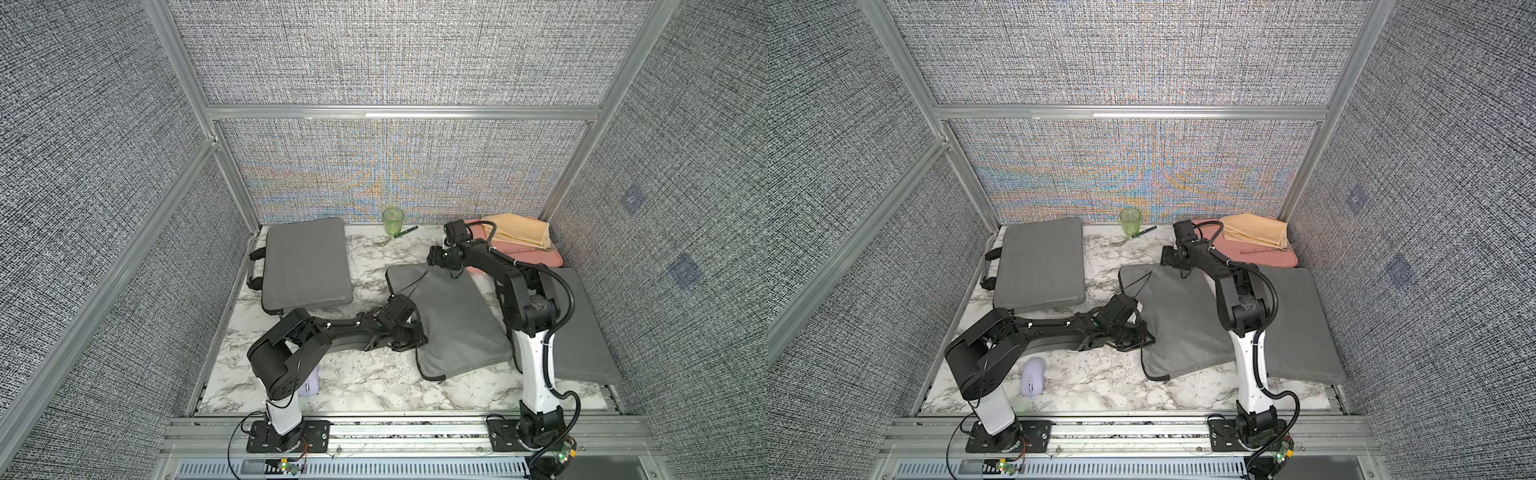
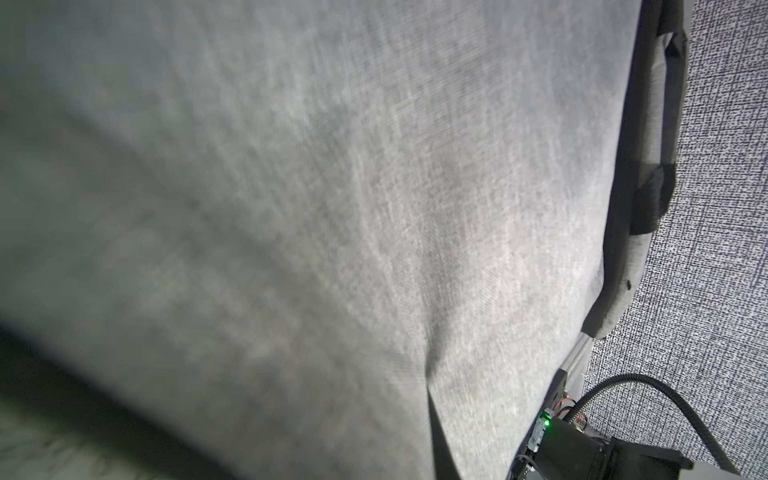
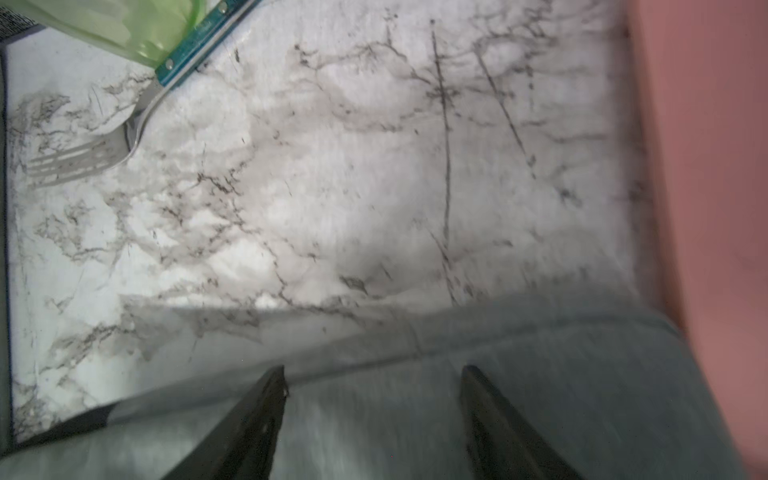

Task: Put the mouse into the laptop bag
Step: Adjust the zippered laptop bag at the center of the board.

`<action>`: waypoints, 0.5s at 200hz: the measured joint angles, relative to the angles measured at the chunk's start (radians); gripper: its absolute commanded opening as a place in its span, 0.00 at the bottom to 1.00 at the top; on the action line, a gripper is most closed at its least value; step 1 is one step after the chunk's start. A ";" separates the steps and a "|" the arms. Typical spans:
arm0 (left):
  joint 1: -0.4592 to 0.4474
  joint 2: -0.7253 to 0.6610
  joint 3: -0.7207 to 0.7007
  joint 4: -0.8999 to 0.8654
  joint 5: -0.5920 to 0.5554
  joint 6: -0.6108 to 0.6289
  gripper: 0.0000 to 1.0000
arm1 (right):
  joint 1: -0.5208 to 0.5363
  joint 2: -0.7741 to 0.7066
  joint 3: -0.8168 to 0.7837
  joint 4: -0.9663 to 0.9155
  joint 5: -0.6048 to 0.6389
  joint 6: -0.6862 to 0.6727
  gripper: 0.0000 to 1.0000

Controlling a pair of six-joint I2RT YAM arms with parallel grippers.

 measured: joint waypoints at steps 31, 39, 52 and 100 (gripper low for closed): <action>-0.005 -0.008 -0.001 -0.005 -0.012 0.008 0.00 | -0.006 -0.113 -0.162 0.066 0.029 0.036 0.69; -0.006 -0.008 0.003 -0.011 -0.016 0.011 0.00 | -0.009 -0.126 -0.180 0.071 0.035 0.045 0.69; -0.006 -0.009 0.006 -0.021 -0.018 0.016 0.00 | -0.013 -0.131 -0.195 0.082 0.040 0.058 0.67; 0.000 -0.082 -0.013 -0.079 -0.081 0.034 0.00 | -0.026 -0.148 -0.241 0.117 0.032 0.092 0.65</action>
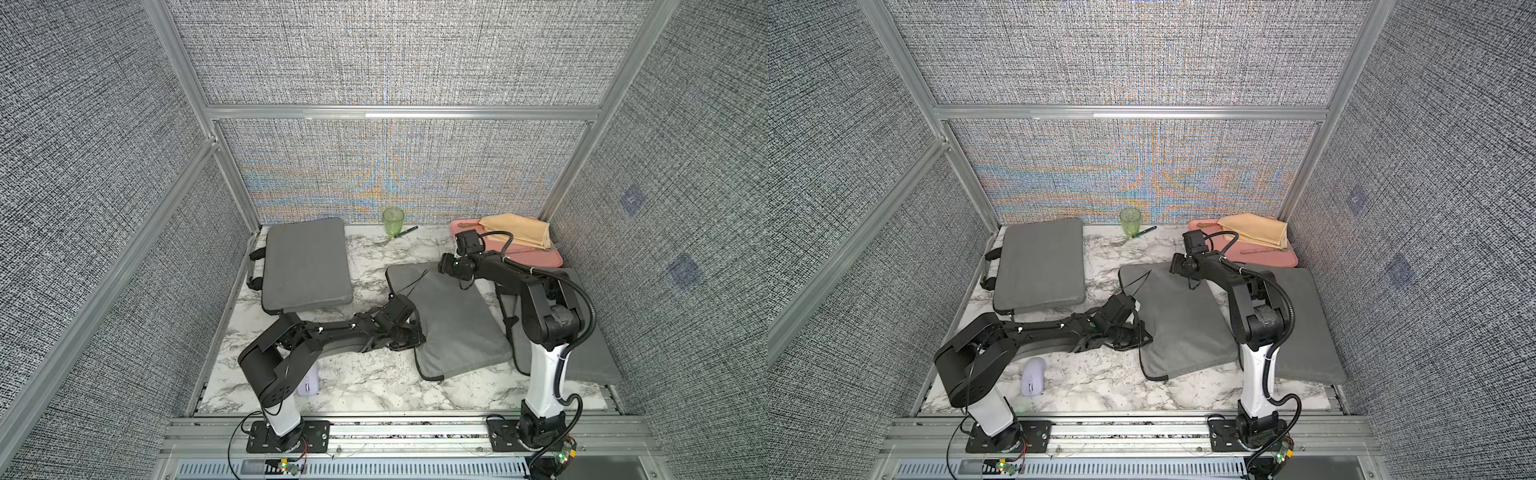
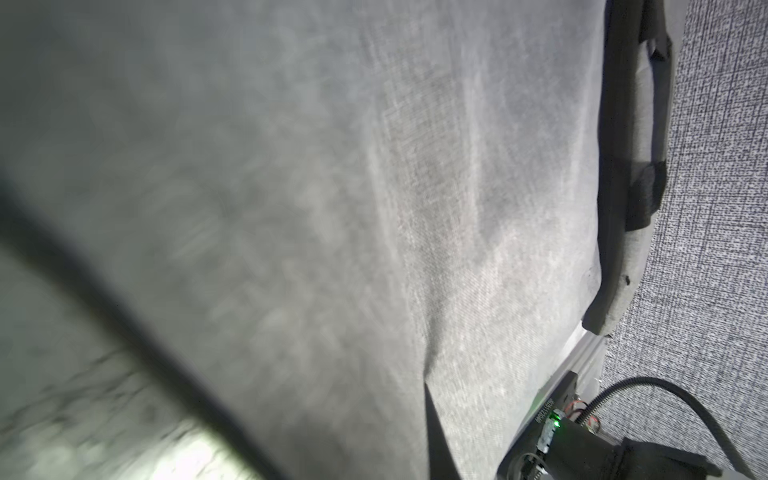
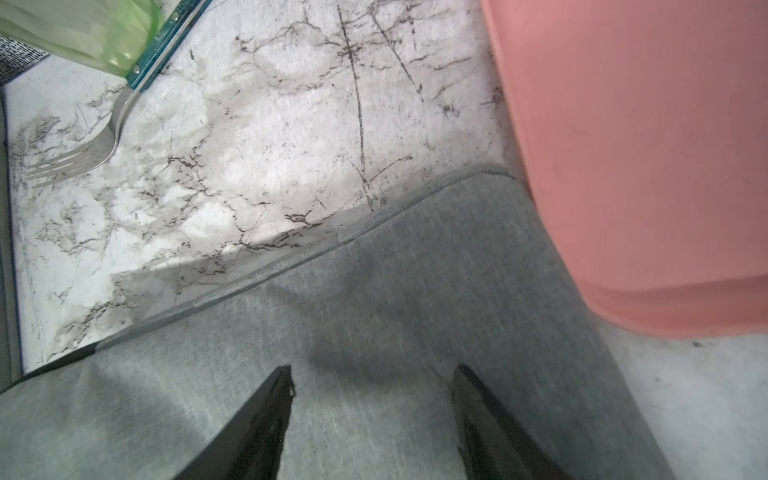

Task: Put the mouse into the laptop bag
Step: Adjust the zippered laptop bag at the center of the board, then move the zippered laptop bag to the center of the board.

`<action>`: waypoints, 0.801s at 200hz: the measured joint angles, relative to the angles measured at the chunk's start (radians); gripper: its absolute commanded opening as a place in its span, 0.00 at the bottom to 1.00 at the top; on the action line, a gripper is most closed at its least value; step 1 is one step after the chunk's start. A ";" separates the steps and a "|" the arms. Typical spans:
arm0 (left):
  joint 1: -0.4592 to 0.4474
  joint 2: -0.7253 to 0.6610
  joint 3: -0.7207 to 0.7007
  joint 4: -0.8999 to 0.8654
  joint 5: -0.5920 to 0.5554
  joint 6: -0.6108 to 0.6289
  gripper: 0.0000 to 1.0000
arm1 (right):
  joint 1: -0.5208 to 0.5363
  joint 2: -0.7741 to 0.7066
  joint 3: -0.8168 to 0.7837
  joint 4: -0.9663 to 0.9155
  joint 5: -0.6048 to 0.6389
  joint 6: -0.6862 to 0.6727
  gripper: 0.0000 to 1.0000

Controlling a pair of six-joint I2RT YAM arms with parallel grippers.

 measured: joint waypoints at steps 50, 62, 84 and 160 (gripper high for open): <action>0.060 -0.071 0.004 -0.199 -0.042 0.037 0.58 | 0.003 -0.126 -0.188 0.079 -0.002 0.039 0.66; 0.064 -0.060 0.024 -0.238 -0.060 0.043 0.77 | 0.006 -0.163 -0.227 0.082 0.014 0.047 0.66; 0.067 -0.042 0.053 -0.271 -0.077 0.068 0.86 | 0.013 -0.245 -0.272 0.003 0.047 0.059 0.68; 0.044 0.163 0.224 -0.238 -0.065 0.092 0.83 | -0.194 -0.545 -0.326 -0.201 0.220 0.074 0.96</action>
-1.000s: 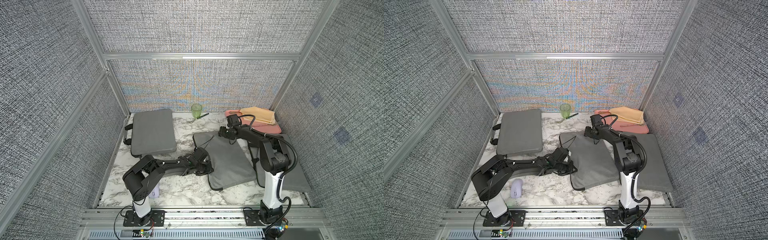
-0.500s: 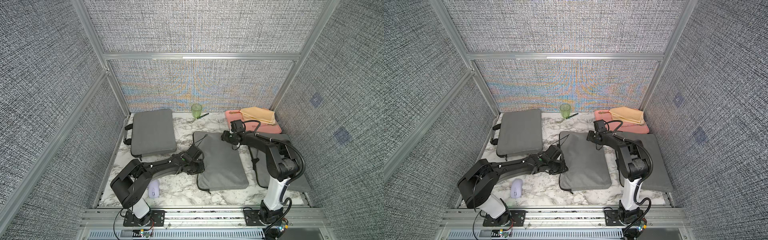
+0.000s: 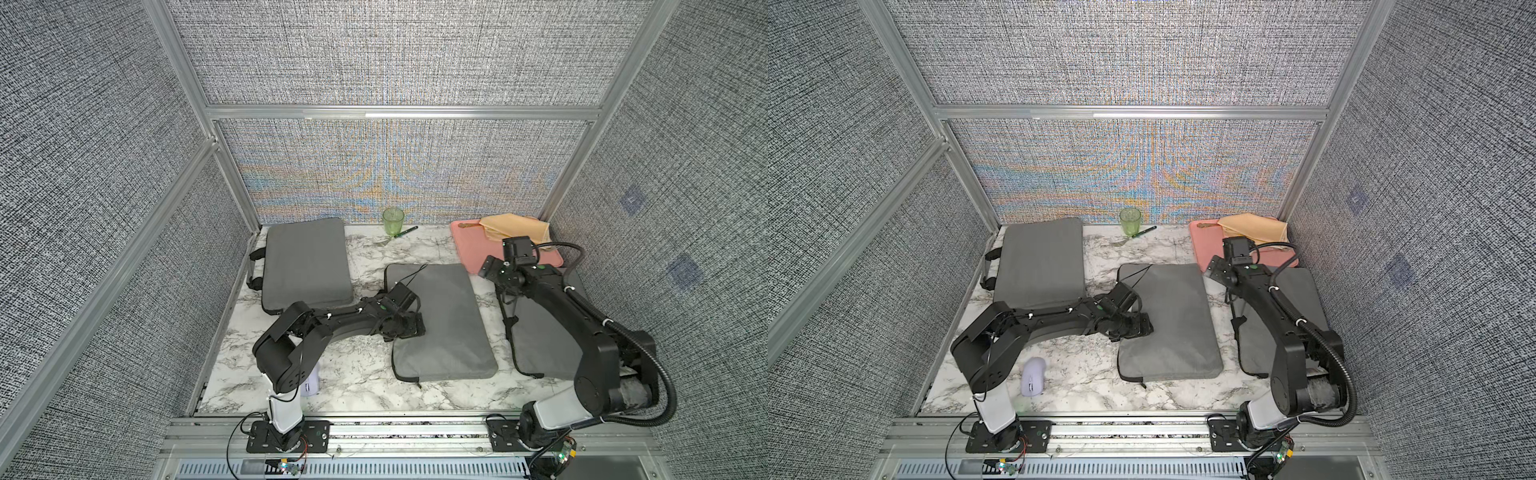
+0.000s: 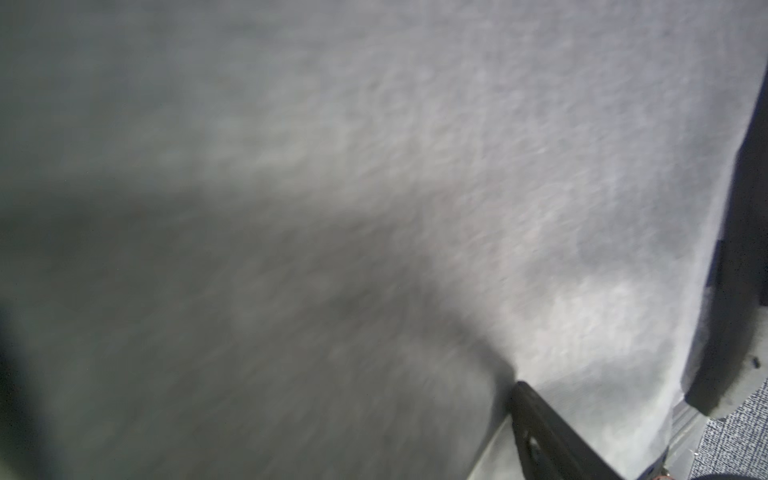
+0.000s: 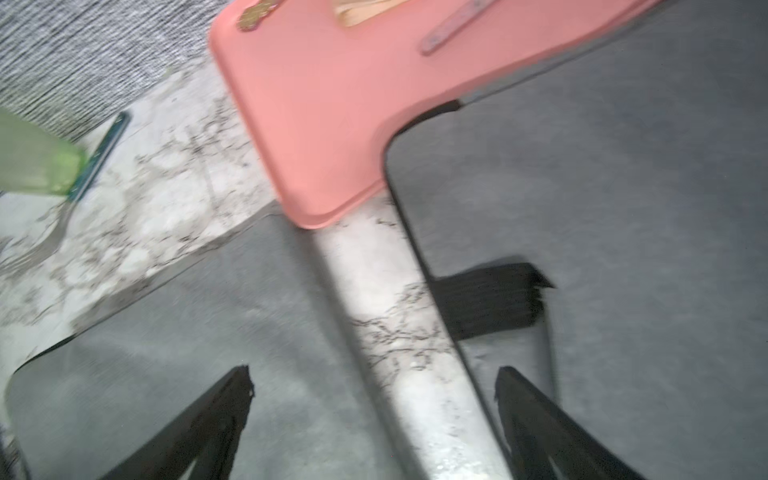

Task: Put the mouse into the laptop bag
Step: Move the zippered laptop bag to the center of the board.

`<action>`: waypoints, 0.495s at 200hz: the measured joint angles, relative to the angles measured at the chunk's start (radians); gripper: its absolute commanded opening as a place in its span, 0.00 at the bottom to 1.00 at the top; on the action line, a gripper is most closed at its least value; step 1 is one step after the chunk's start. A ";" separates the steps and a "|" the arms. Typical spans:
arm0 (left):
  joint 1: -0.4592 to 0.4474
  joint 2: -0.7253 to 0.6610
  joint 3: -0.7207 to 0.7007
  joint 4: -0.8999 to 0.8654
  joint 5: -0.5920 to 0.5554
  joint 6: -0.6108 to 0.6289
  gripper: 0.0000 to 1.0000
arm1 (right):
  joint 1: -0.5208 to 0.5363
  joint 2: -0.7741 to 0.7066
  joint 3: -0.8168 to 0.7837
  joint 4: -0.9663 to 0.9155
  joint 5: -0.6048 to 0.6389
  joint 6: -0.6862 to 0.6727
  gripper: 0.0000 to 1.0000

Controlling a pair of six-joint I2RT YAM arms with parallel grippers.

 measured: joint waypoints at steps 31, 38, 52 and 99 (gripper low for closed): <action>-0.021 0.040 0.063 -0.032 0.003 -0.008 0.83 | -0.122 0.001 -0.127 -0.002 -0.053 0.008 0.99; -0.021 0.039 0.063 -0.034 0.003 -0.009 0.84 | -0.134 0.007 -0.152 -0.002 -0.072 0.008 0.99; -0.022 0.029 0.053 -0.030 0.000 -0.010 0.84 | -0.143 0.033 -0.172 0.008 -0.114 0.006 0.98; -0.027 -0.016 0.010 -0.011 0.000 -0.006 0.85 | -0.104 0.097 -0.224 0.152 -0.198 0.019 0.50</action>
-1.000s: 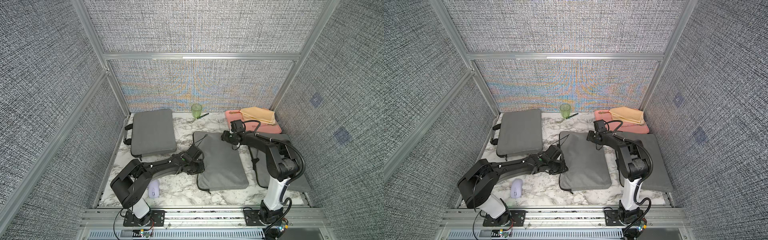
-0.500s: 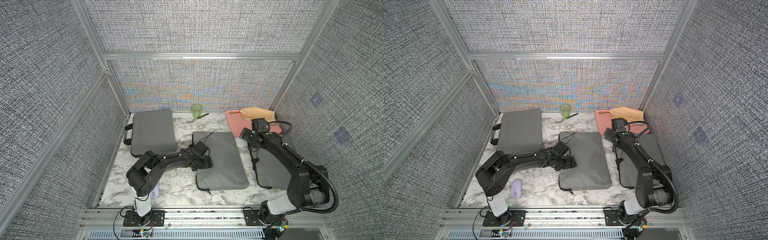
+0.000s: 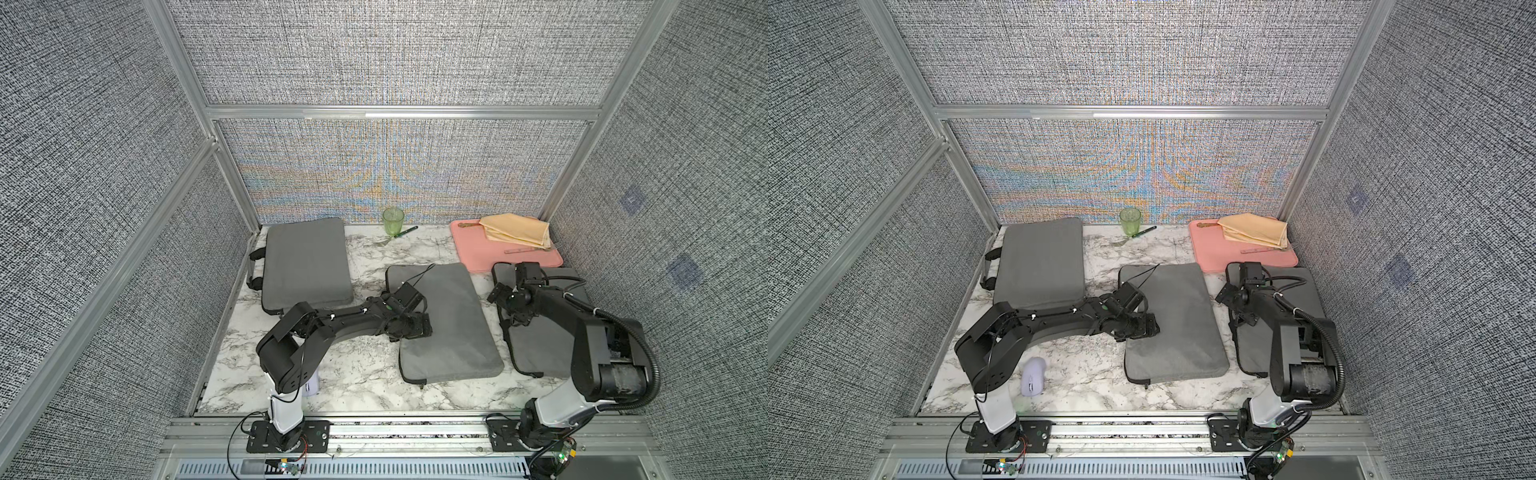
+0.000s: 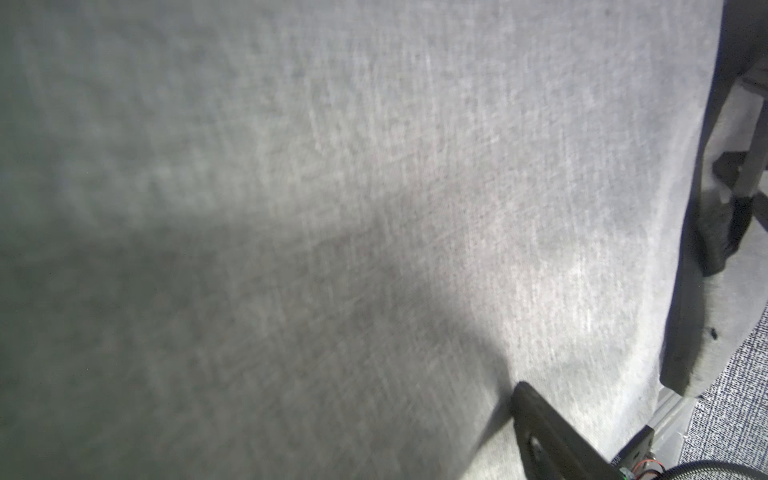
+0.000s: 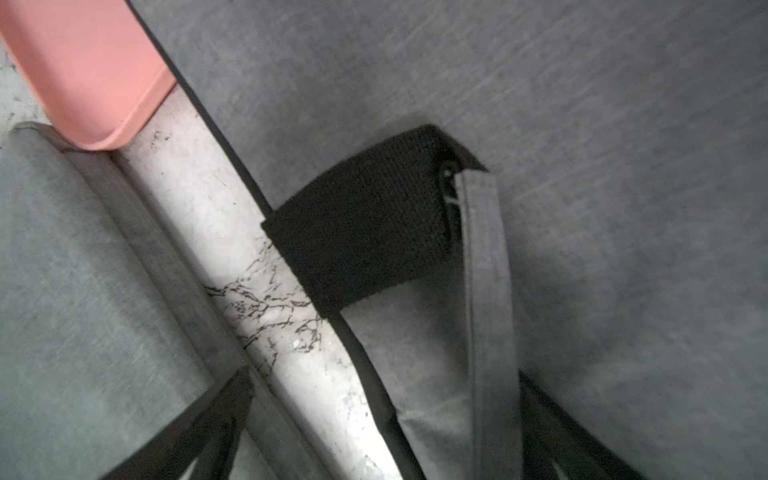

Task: Put the mouse into the laptop bag
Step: Move the zippered laptop bag to the center of the board.

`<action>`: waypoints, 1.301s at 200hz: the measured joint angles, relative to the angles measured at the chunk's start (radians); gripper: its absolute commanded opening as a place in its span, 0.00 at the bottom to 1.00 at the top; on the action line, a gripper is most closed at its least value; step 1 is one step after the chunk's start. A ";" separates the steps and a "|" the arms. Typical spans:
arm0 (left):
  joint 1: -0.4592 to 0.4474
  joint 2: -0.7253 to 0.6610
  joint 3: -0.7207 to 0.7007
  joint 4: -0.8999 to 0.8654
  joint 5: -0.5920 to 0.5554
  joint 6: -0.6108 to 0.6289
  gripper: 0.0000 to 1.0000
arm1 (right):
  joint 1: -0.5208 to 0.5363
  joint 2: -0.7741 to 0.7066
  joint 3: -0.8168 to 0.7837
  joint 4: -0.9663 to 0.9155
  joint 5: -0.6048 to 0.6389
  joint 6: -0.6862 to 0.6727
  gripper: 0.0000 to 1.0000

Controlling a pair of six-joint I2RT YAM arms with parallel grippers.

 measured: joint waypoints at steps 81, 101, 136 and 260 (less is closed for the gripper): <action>0.000 0.001 -0.002 0.009 0.003 0.000 0.85 | 0.165 -0.092 -0.047 -0.018 -0.086 0.051 0.00; 0.001 0.006 0.003 0.006 0.004 0.000 0.86 | 0.274 -0.098 -0.019 -0.051 -0.050 0.053 0.00; 0.001 0.009 0.009 0.005 0.004 -0.001 0.92 | 0.405 -0.095 0.031 -0.085 0.004 0.067 0.00; 0.068 -0.463 -0.087 -0.129 -0.222 0.037 0.99 | 0.303 -0.418 -0.065 -0.291 0.249 0.081 0.94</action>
